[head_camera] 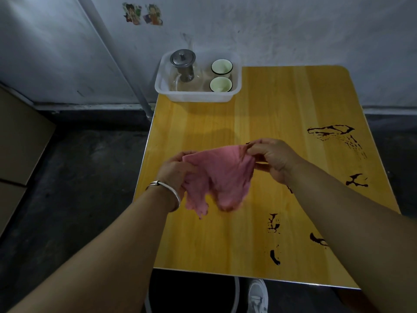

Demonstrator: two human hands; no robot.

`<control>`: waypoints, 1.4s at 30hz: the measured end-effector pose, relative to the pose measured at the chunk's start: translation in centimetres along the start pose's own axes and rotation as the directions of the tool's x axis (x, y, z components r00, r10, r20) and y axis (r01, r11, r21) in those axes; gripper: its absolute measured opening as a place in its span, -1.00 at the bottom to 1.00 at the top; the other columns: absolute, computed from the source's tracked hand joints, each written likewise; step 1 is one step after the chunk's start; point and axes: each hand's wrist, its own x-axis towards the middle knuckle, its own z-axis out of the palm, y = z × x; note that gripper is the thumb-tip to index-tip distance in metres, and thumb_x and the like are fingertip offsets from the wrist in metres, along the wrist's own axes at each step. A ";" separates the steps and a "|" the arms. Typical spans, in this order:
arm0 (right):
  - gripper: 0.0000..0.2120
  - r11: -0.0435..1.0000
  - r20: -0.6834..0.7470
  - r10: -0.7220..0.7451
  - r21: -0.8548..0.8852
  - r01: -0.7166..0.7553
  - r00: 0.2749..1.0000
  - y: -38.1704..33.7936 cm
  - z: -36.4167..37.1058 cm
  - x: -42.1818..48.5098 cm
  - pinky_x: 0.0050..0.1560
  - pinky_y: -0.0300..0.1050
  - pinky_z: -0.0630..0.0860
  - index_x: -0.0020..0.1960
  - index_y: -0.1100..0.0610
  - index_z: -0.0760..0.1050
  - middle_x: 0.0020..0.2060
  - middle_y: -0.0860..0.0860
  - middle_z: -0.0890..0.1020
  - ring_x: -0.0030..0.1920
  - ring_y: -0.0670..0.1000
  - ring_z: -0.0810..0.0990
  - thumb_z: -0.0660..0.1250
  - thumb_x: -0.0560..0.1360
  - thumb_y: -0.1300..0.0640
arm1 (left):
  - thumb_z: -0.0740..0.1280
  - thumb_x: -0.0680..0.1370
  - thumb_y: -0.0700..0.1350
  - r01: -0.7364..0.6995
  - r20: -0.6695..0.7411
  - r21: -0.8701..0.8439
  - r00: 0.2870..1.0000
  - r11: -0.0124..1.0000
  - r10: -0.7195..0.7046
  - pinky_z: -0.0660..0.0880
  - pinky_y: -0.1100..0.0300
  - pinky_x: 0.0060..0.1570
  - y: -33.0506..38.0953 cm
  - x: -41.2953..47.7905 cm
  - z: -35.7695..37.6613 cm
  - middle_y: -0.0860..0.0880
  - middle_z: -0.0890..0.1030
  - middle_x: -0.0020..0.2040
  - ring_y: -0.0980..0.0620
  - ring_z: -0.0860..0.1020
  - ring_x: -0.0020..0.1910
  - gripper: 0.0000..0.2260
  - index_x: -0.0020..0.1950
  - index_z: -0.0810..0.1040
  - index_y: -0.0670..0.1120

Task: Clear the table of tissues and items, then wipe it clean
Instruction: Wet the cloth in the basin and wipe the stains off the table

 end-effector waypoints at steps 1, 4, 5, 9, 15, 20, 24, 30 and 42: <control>-0.82 1.000 -0.017 0.000 -0.025 0.000 1.000 0.1 -0.5 0.1 -0.19 -0.15 0.51 -0.24 0.13 0.48 -0.33 0.04 0.55 -0.30 -0.02 0.52 0.30 0.42 0.39 | 0.19 0.42 -0.49 -0.030 -0.067 0.089 0.997 0.996 0.036 0.52 0.20 -0.30 0.0 0.0 -0.3 -0.10 0.56 -0.33 -0.08 0.52 -0.29 -0.70 -0.19 0.52 -0.11; -0.84 0.989 -0.003 -0.063 -0.137 0.062 0.998 -0.1 -0.9 0.0 -0.21 -0.17 0.57 -0.17 0.16 0.52 -0.28 0.04 0.57 -0.28 -0.03 0.56 0.30 0.45 0.40 | 0.27 0.46 -0.40 -0.094 -0.181 0.362 0.969 0.927 0.169 0.47 0.31 -0.50 0.7 -0.7 0.1 -0.04 0.50 -0.32 0.02 0.50 -0.35 -0.77 -0.19 0.50 -0.07; -0.83 0.984 -0.004 -0.105 -0.149 0.103 0.995 -0.3 -0.9 0.1 -0.19 -0.18 0.55 -0.16 0.15 0.53 -0.27 0.03 0.57 -0.25 -0.02 0.55 0.30 0.45 0.40 | 0.28 0.46 -0.37 -0.119 -0.213 0.405 0.952 0.907 0.220 0.42 0.37 -0.56 1.0 -0.8 0.2 -0.02 0.48 -0.35 0.07 0.46 -0.40 -0.78 -0.22 0.49 -0.05; -0.78 0.964 -0.017 -0.235 -0.133 0.231 0.972 -1.3 -0.8 0.1 -0.07 -0.12 0.45 -0.23 0.10 0.53 -0.28 0.01 0.56 -0.16 0.00 0.49 0.29 0.46 0.39 | 0.29 0.43 -0.34 -0.151 -0.269 0.482 0.912 0.863 0.309 0.40 0.31 -0.41 1.7 -0.5 0.0 0.00 0.48 -0.39 0.07 0.44 -0.37 -0.73 -0.33 0.48 0.01; -0.76 0.929 -0.086 -0.369 -0.011 0.370 0.925 -2.3 -0.5 -0.7 -0.27 -0.22 0.49 -0.29 0.16 0.53 -0.39 0.04 0.55 -0.32 -0.04 0.50 0.23 0.42 0.43 | 0.25 0.37 -0.44 -0.271 -0.264 0.362 0.888 0.892 0.377 0.39 0.37 -0.60 3.0 -1.2 1.1 -0.02 0.48 -0.48 0.24 0.44 -0.61 -0.75 -0.33 0.48 -0.10; -0.75 0.923 0.130 -0.101 -0.359 0.142 0.986 1.5 -1.1 -2.3 -0.39 -0.24 0.37 -0.38 0.18 0.44 -0.47 0.02 0.49 -0.41 -0.07 0.42 0.18 0.39 0.42 | 0.26 0.28 -0.41 0.082 -0.217 0.522 0.975 0.849 0.040 0.29 0.27 -0.43 -2.0 -0.2 -0.2 0.02 0.40 -0.61 -0.02 0.38 -0.42 -0.70 -0.56 0.50 -0.07; -0.83 0.825 0.186 0.185 -0.562 -0.050 0.965 5.8 -1.5 -2.3 -0.31 -0.22 0.46 -0.29 0.20 0.50 -0.32 0.08 0.55 -0.32 -0.01 0.50 0.22 0.43 0.37 | 0.28 0.37 -0.38 0.170 -0.077 0.722 0.983 0.671 -0.165 0.32 0.23 -0.36 -6.3 -0.5 -1.1 -0.02 0.39 -0.50 0.01 0.35 -0.44 -0.72 -0.43 0.47 -0.04; -0.87 0.825 -0.127 -0.125 -0.565 0.032 0.984 6.0 -1.1 0.2 -0.02 -0.12 0.43 -0.05 0.16 0.61 -0.08 0.06 0.61 -0.03 0.02 0.52 0.30 0.47 0.27 | 0.27 0.44 -0.34 0.024 -0.148 0.735 0.981 0.678 0.126 0.39 0.32 -0.29 -6.2 1.3 -0.8 -0.09 0.55 -0.32 -0.08 0.49 -0.24 -0.83 -0.12 0.58 -0.11; -0.39 0.303 -0.253 -0.117 -0.930 -0.208 0.960 10.4 10.7 0.7 0.33 0.36 0.05 0.45 0.20 0.16 0.43 0.25 0.21 0.42 0.31 0.09 -0.06 0.57 -0.19 | 0.16 0.53 -0.28 0.110 -0.293 0.745 0.940 0.658 0.175 0.48 0.09 0.00 -9.2 3.7 -1.3 -0.19 0.56 0.07 -0.18 0.53 0.05 -0.71 0.15 0.56 -0.08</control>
